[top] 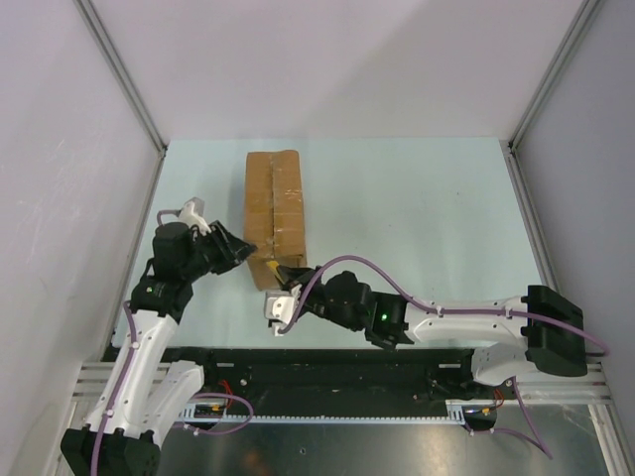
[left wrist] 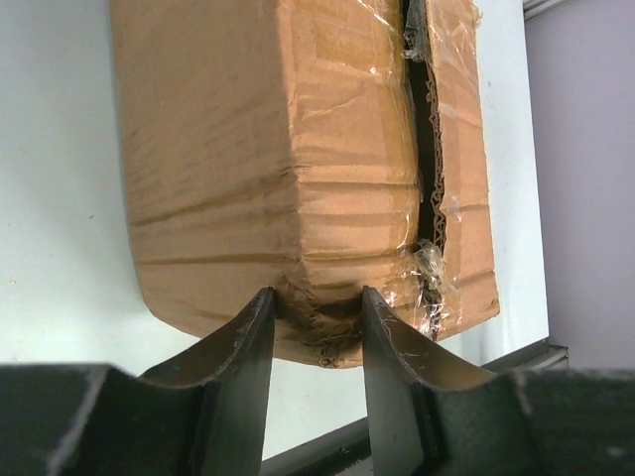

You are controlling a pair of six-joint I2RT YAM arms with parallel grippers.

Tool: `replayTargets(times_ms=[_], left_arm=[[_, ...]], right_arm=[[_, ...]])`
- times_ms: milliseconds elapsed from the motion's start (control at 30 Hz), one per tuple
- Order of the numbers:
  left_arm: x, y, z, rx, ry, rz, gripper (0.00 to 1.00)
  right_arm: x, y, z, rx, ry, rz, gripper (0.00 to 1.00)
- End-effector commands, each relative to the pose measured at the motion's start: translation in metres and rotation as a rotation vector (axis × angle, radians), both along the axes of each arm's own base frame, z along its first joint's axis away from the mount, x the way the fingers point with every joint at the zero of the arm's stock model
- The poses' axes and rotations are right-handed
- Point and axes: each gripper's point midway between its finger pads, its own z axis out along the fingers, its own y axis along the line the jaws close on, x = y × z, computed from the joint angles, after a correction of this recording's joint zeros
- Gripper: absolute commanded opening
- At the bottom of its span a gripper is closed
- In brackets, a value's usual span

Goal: Unpack the express box
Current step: Cut the express box at the center of the board.

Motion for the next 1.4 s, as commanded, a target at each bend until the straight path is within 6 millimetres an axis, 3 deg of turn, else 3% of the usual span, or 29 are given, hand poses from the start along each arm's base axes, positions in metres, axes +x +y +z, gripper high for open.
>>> replayTargets(times_ms=[0,467,867,1200,1367], left_arm=[[-0.018,0.049,-0.063,0.252,0.198,0.126,0.00],[-0.019,0.036,-0.069,0.254,0.220,0.039,0.00],[-0.020,0.032,-0.074,0.259,0.237,0.018,0.00],[-0.018,0.029,-0.068,0.259,0.219,-0.002,0.00],[-0.011,0.023,-0.036,0.240,0.121,-0.028,0.00]], right_arm=[[0.053,-0.077,-0.064,-0.317,-0.040,-0.294,0.00],[0.082,-0.081,-0.034,-0.363,-0.312,-0.283,0.00],[0.118,-0.121,-0.008,-0.363,-0.411,-0.355,0.00],[0.119,-0.143,0.001,-0.313,-0.385,-0.422,0.00],[0.103,-0.133,0.023,-0.057,-0.204,-0.457,0.00]])
